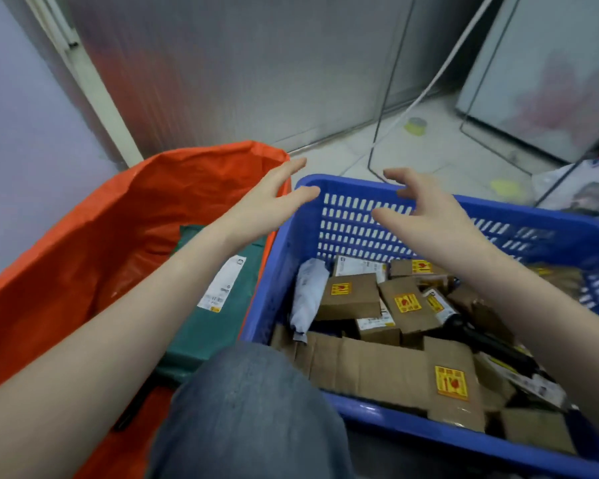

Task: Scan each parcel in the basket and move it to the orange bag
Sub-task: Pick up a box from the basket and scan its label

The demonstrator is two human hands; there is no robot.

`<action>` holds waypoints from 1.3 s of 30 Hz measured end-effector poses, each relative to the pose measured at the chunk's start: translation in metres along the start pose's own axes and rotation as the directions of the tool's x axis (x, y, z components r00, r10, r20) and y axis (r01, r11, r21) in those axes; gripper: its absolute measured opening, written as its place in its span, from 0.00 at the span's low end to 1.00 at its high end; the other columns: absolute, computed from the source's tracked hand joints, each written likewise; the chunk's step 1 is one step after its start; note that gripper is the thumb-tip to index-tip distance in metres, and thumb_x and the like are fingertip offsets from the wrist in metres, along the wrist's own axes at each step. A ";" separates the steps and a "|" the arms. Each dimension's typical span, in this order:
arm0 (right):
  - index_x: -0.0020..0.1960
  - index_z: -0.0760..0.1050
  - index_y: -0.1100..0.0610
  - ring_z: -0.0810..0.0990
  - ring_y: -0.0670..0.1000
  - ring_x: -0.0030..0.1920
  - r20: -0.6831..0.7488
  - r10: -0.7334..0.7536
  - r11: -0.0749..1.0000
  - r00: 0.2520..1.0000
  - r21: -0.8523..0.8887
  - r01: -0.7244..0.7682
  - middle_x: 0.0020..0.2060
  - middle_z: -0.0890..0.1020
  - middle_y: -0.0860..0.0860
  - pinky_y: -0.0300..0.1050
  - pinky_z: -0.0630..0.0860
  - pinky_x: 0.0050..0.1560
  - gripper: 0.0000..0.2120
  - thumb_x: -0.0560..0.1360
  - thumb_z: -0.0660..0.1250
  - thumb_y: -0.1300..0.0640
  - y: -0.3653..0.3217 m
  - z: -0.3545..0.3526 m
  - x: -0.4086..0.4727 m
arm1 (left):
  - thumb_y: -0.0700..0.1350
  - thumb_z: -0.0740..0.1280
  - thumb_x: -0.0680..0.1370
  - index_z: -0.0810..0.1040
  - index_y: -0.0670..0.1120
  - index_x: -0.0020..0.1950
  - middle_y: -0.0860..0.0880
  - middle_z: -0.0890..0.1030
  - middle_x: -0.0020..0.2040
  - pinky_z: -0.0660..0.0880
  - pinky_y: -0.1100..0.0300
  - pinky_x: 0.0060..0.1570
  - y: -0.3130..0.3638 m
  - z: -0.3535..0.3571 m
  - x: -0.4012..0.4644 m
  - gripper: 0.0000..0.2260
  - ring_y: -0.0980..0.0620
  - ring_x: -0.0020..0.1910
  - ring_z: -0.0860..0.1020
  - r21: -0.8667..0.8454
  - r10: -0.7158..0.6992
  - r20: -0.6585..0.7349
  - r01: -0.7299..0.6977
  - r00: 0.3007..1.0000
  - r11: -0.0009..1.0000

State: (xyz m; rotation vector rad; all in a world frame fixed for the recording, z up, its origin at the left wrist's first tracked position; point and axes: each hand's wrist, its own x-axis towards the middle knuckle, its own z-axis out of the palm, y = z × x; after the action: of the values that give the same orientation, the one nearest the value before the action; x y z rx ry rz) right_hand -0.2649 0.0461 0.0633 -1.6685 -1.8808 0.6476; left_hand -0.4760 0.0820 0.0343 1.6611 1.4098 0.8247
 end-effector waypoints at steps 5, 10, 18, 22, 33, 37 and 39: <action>0.73 0.64 0.52 0.68 0.49 0.69 -0.059 0.073 0.997 0.996 -0.020 -0.075 0.70 0.69 0.50 0.45 0.67 0.61 0.25 0.78 0.64 0.54 0.036 -0.060 -0.029 | 0.54 0.63 0.79 0.61 0.56 0.76 0.57 0.59 0.77 0.55 0.63 0.71 0.042 0.055 0.005 0.25 0.57 0.75 0.58 0.000 0.037 0.114 -0.037 0.993 0.999; 0.70 0.67 0.54 0.72 0.47 0.61 -0.112 0.209 0.976 0.971 -0.031 -0.214 0.65 0.73 0.50 0.37 0.67 0.51 0.22 0.77 0.64 0.55 0.093 -0.095 -0.064 | 0.55 0.63 0.79 0.60 0.57 0.76 0.58 0.61 0.76 0.58 0.63 0.64 0.061 0.118 0.002 0.26 0.57 0.74 0.59 0.047 0.040 0.251 -0.053 0.967 0.997; 0.68 0.68 0.55 0.71 0.49 0.63 0.009 0.343 0.939 0.939 -0.038 -0.342 0.66 0.74 0.52 0.39 0.65 0.54 0.20 0.77 0.65 0.58 0.177 -0.088 -0.090 | 0.51 0.64 0.80 0.59 0.53 0.77 0.55 0.63 0.75 0.61 0.67 0.61 0.041 0.188 0.009 0.27 0.62 0.67 0.63 0.123 -0.037 0.355 -0.008 0.934 0.992; 0.71 0.66 0.57 0.70 0.53 0.67 0.097 0.416 0.909 0.904 -0.063 -0.412 0.68 0.71 0.55 0.41 0.65 0.58 0.24 0.77 0.64 0.57 0.215 -0.067 -0.085 | 0.51 0.63 0.80 0.59 0.51 0.77 0.52 0.62 0.76 0.61 0.62 0.65 0.017 0.213 0.018 0.26 0.56 0.72 0.62 0.189 -0.114 0.376 0.044 0.920 0.981; 0.70 0.68 0.57 0.75 0.56 0.62 0.294 0.537 0.844 0.791 -0.168 -0.510 0.64 0.75 0.56 0.41 0.69 0.51 0.24 0.76 0.65 0.55 0.285 0.012 -0.052 | 0.52 0.65 0.79 0.61 0.51 0.76 0.51 0.64 0.75 0.65 0.60 0.65 -0.046 0.263 0.038 0.26 0.54 0.66 0.68 0.268 -0.288 0.384 0.193 0.877 0.944; 0.70 0.67 0.57 0.76 0.55 0.60 0.330 0.556 0.831 0.763 -0.243 -0.500 0.62 0.76 0.56 0.43 0.71 0.51 0.23 0.76 0.65 0.55 0.301 0.031 -0.048 | 0.51 0.64 0.80 0.61 0.51 0.76 0.51 0.64 0.75 0.61 0.65 0.60 -0.058 0.271 0.039 0.26 0.56 0.69 0.64 0.254 -0.295 0.404 0.204 0.866 0.946; 0.69 0.67 0.56 0.78 0.55 0.56 0.346 0.578 0.815 0.739 -0.292 -0.500 0.57 0.78 0.55 0.43 0.73 0.49 0.22 0.76 0.65 0.56 0.306 0.037 -0.047 | 0.51 0.64 0.80 0.61 0.51 0.76 0.52 0.65 0.74 0.61 0.65 0.59 -0.062 0.273 0.041 0.25 0.60 0.65 0.64 0.227 -0.304 0.405 0.227 0.862 0.947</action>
State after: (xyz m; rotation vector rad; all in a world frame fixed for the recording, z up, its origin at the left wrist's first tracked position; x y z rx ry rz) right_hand -0.0606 0.0353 -0.1724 -2.3943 -1.7476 1.1857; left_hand -0.2623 0.0837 -0.1506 1.6003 1.3702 0.1549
